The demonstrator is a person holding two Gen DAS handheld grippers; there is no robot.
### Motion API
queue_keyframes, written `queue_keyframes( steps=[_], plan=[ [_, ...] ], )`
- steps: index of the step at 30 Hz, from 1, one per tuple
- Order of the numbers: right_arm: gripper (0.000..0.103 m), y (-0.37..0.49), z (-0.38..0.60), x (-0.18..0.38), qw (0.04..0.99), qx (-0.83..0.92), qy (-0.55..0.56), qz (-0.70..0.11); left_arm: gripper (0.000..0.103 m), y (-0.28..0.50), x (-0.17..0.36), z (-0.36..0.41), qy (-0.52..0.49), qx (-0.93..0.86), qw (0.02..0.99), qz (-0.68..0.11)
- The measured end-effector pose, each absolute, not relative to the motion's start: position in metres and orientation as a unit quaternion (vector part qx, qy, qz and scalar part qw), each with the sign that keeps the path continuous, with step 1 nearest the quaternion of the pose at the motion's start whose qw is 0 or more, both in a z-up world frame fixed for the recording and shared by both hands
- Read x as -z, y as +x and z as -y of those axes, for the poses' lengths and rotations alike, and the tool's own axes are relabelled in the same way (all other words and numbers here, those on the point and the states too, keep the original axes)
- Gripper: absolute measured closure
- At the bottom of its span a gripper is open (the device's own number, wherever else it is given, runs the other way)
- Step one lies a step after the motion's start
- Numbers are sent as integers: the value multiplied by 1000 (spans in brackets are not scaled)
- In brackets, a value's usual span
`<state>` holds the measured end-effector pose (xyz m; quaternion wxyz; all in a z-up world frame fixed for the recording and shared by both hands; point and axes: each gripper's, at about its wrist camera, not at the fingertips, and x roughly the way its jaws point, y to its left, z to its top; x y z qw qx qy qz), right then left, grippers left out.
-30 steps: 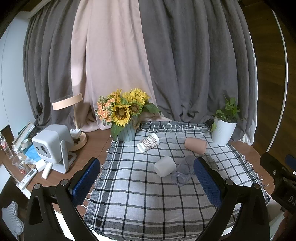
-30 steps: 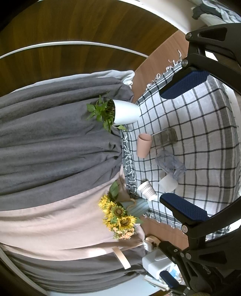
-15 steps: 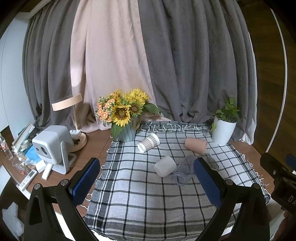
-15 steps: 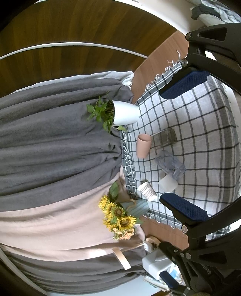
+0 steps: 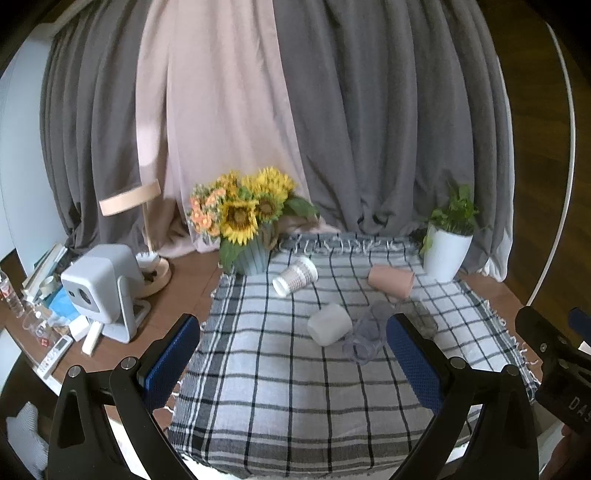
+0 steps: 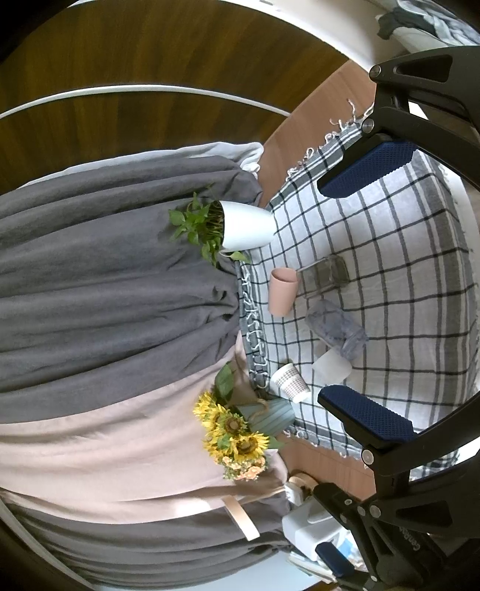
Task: Flip cup upside down
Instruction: 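Move the right tool toward the pink cup lying on its side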
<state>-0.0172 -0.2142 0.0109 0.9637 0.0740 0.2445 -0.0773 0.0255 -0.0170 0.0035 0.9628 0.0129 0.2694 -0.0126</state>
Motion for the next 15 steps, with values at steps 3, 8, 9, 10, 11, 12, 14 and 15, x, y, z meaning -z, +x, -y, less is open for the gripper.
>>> queue_keyframes(
  steps=[3,8,9,10,11,12,14,15],
  plan=[
    [1,-7,220,-6,960,74,76,-261,0,38,6,22,11,13,955,-296],
    [1,25,237,5,952,65,78,-290,0,65,19,36,14,0,948,-319],
    [1,32,240,8,950,66,75,-296,0,71,21,39,14,-2,947,-321],
    [1,42,244,12,948,64,73,-304,0,79,24,44,13,-4,946,-325],
    [1,51,248,14,946,55,72,-310,0,88,26,50,11,-8,944,-330],
    [1,62,253,17,945,48,71,-317,0,95,28,54,9,-13,943,-333],
    [1,88,263,22,941,39,62,-331,0,116,33,63,4,-28,938,-347],
    [1,100,266,25,939,32,58,-338,0,125,36,67,-1,-32,935,-353]
  ],
)
